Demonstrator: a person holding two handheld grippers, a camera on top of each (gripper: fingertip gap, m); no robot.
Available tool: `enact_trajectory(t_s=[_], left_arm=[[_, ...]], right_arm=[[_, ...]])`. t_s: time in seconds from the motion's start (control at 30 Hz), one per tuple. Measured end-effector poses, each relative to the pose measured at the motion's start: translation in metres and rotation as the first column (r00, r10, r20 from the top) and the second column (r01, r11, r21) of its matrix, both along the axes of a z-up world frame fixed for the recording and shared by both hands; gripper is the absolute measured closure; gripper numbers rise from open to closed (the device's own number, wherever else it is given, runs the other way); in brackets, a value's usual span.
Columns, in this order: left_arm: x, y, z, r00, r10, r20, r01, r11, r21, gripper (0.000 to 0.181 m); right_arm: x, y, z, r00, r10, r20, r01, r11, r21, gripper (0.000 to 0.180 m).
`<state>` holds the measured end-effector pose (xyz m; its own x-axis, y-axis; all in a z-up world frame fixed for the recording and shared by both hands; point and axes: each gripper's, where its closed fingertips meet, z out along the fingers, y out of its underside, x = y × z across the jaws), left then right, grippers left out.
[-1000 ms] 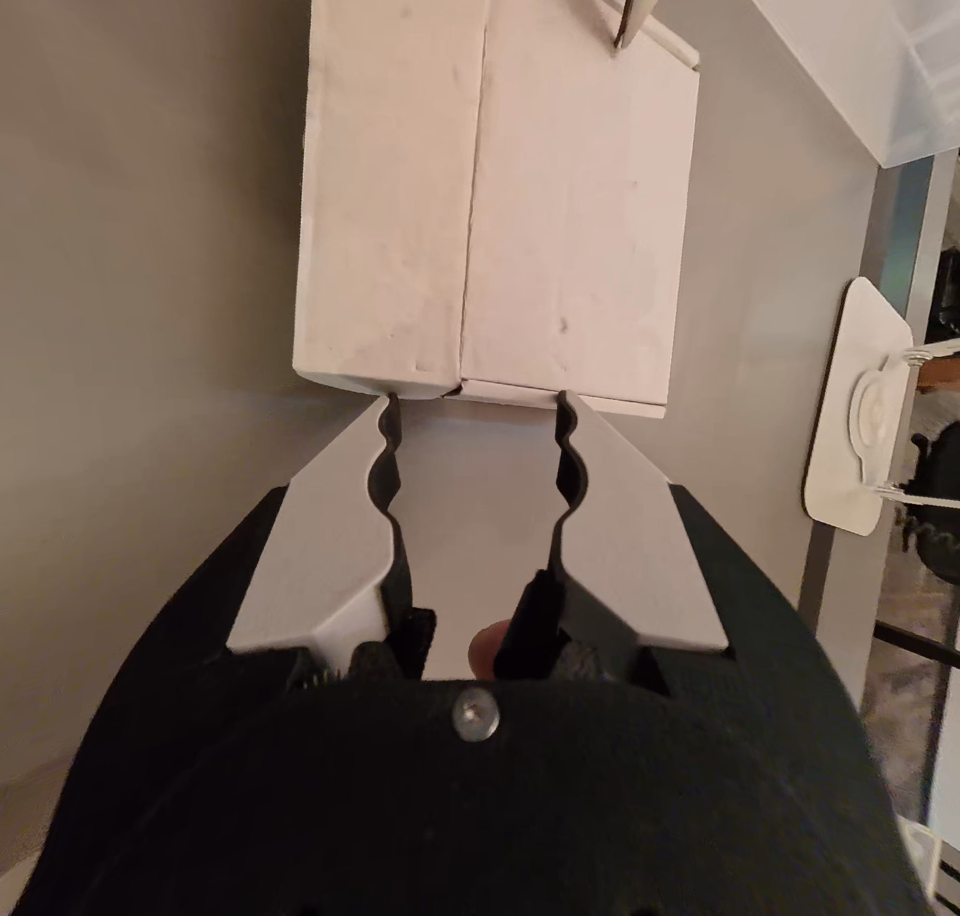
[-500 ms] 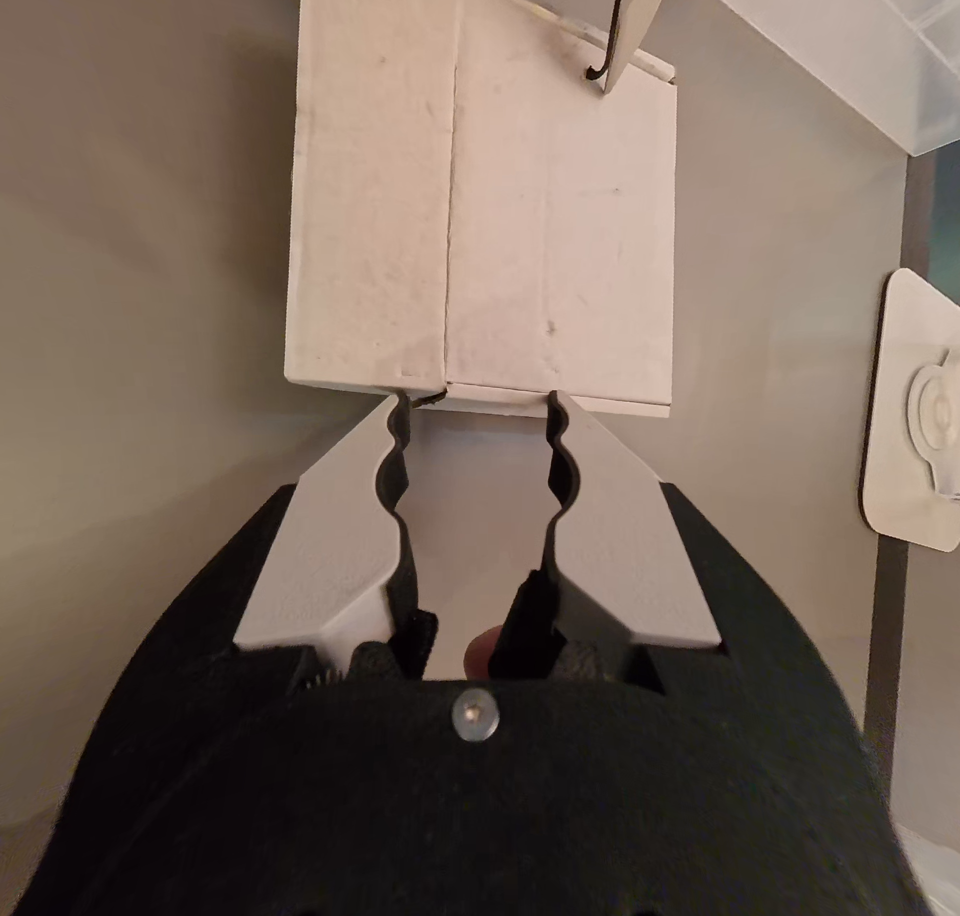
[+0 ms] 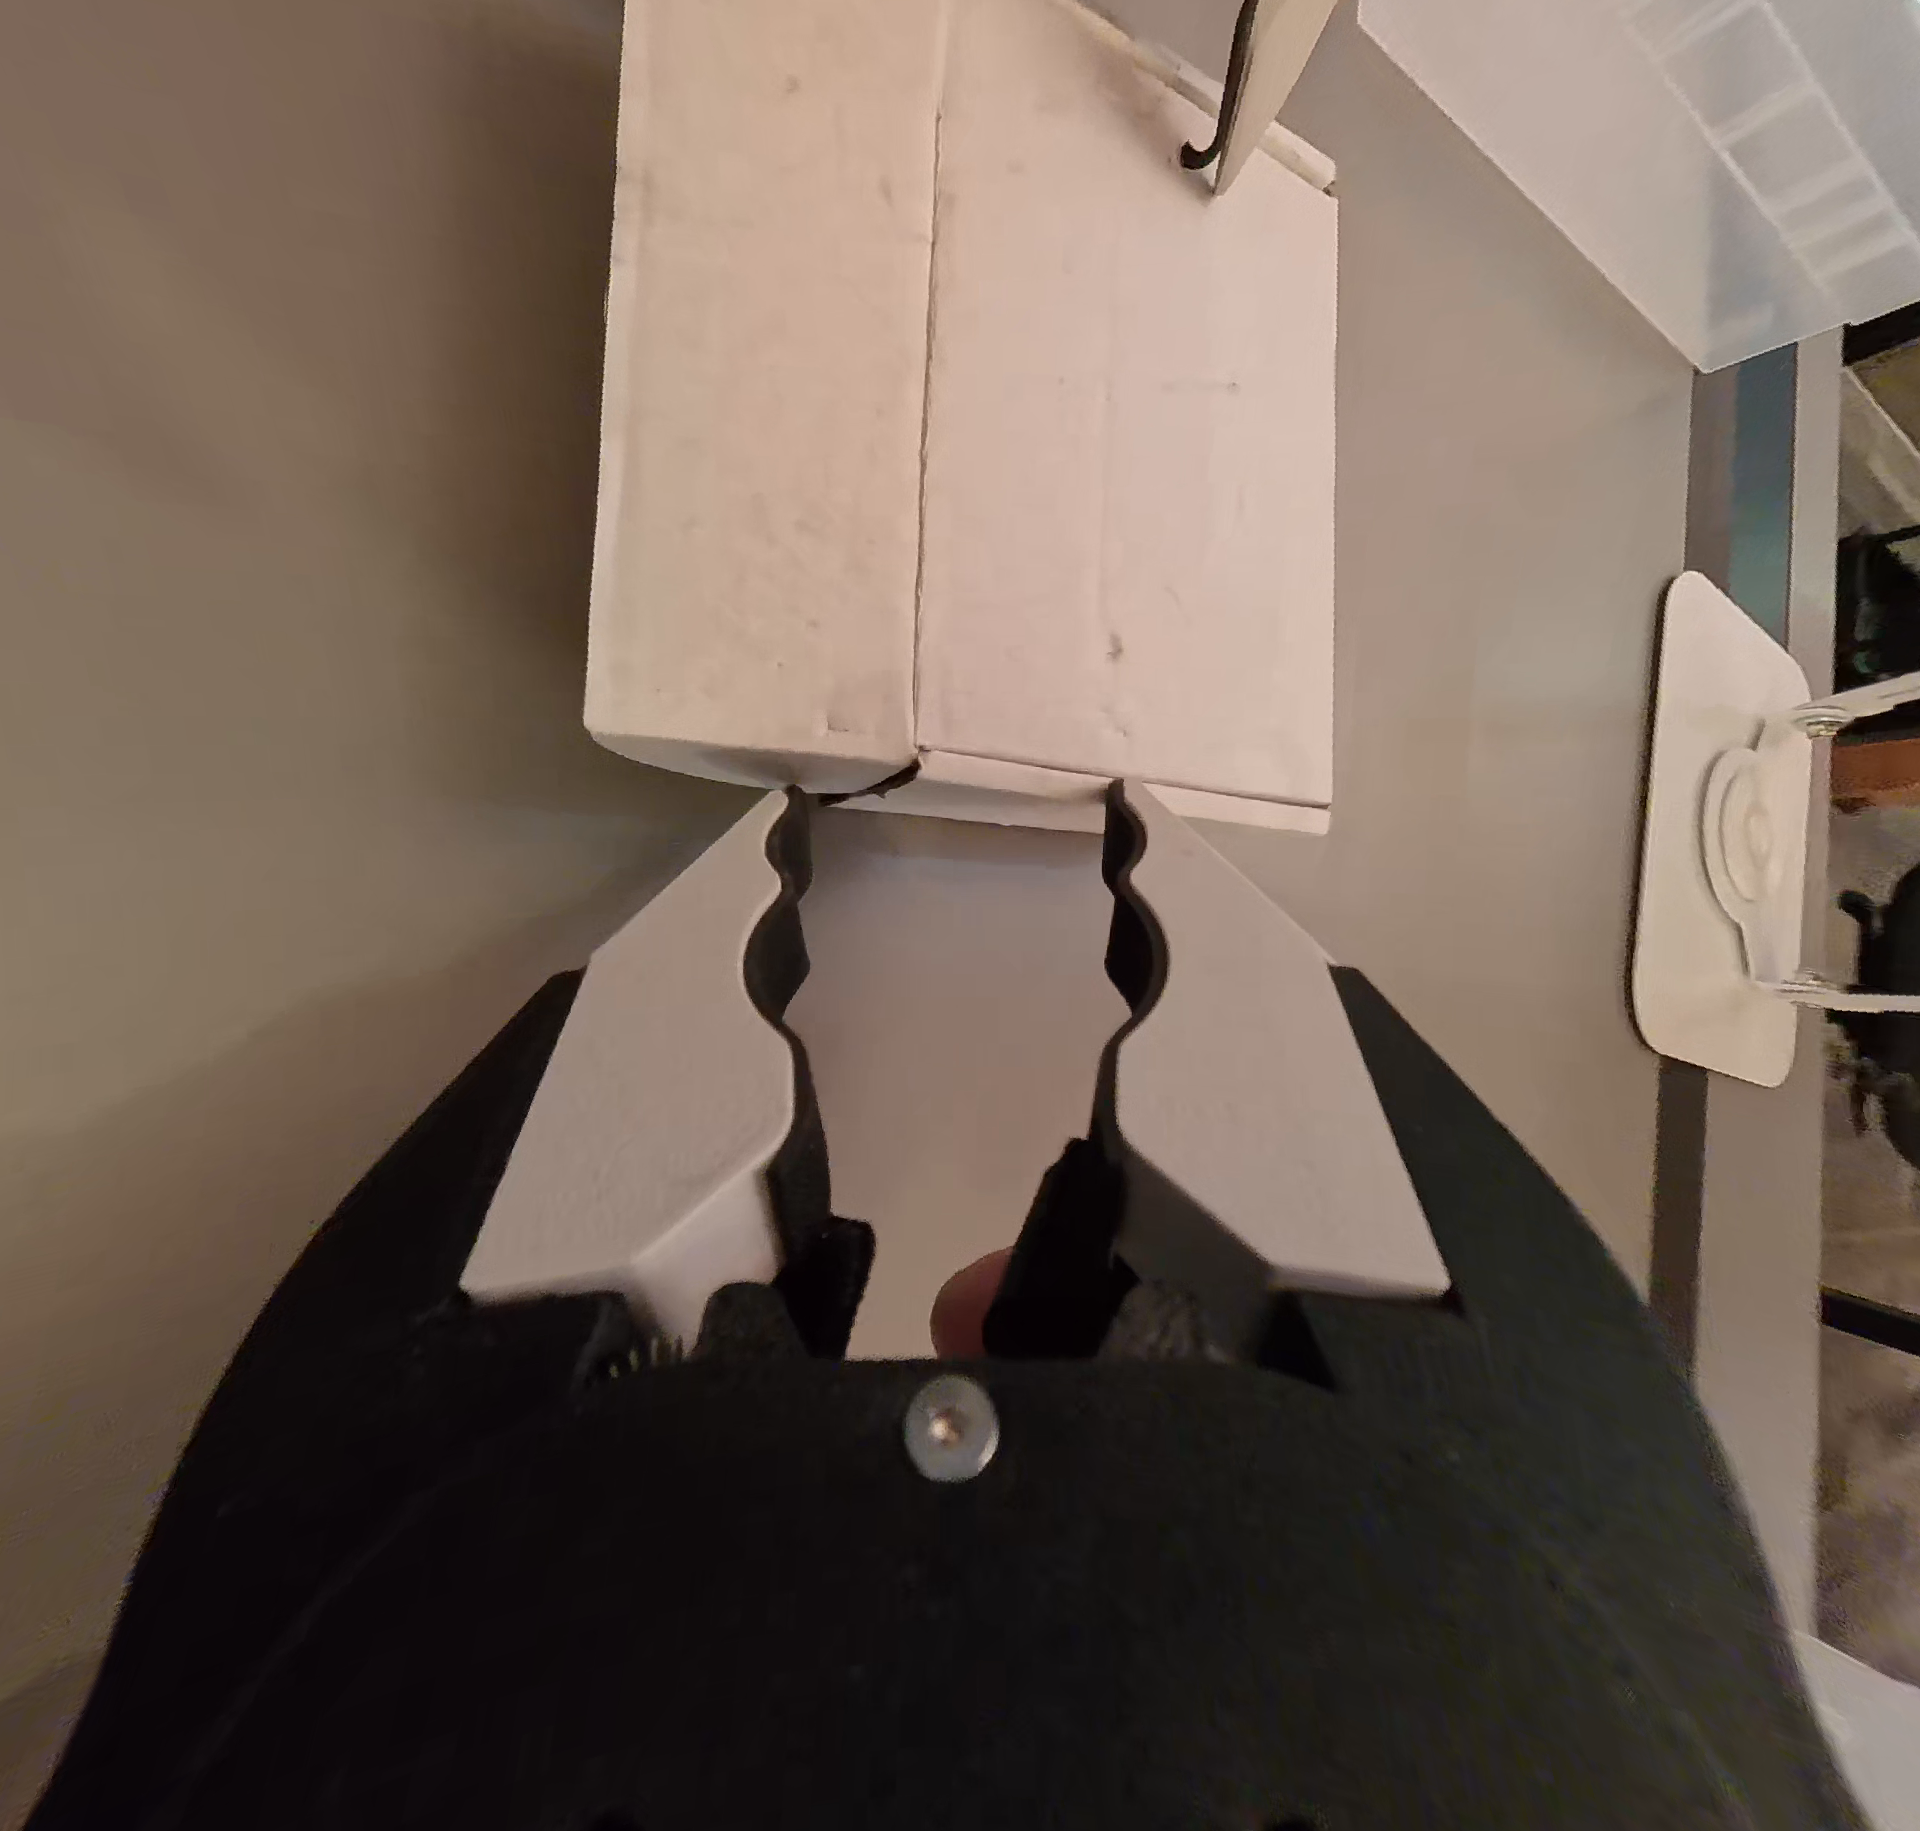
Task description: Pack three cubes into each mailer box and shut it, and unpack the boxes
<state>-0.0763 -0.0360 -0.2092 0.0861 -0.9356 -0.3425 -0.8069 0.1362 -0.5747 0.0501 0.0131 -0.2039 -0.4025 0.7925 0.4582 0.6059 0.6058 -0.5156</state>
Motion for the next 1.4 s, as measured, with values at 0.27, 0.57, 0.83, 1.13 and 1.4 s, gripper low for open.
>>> enact_trajectory(t_s=[0.27,0.57,0.83,1.13,1.4], left_arm=[[0.001,0.001,0.001,1.000,0.000,0.009,0.000,1.000,-0.026,0.098],[0.000,0.001,0.000,1.000,-0.004,0.003,0.004,1.000,-0.011,0.096],[0.001,0.001,0.000,1.000,-0.003,-0.014,0.002,1.000,-0.006,0.097],[0.000,0.002,-0.002,1.000,0.001,-0.027,0.000,1.000,0.011,0.096],[0.001,0.002,-0.002,1.000,0.000,-0.025,0.000,1.000,0.010,0.097]], right_arm=[[0.006,-0.003,-0.010,0.995,-0.011,0.101,0.021,0.994,-0.107,0.132],[0.009,0.001,0.016,0.998,-0.052,0.046,0.054,0.998,-0.040,0.120],[-0.004,-0.003,0.009,0.992,0.032,0.118,-0.031,0.999,-0.011,0.119],[-0.001,0.000,0.018,0.996,0.018,0.090,-0.015,0.999,-0.034,0.124],[-0.006,-0.017,0.019,0.995,0.037,0.093,-0.029,0.996,-0.089,0.125]])
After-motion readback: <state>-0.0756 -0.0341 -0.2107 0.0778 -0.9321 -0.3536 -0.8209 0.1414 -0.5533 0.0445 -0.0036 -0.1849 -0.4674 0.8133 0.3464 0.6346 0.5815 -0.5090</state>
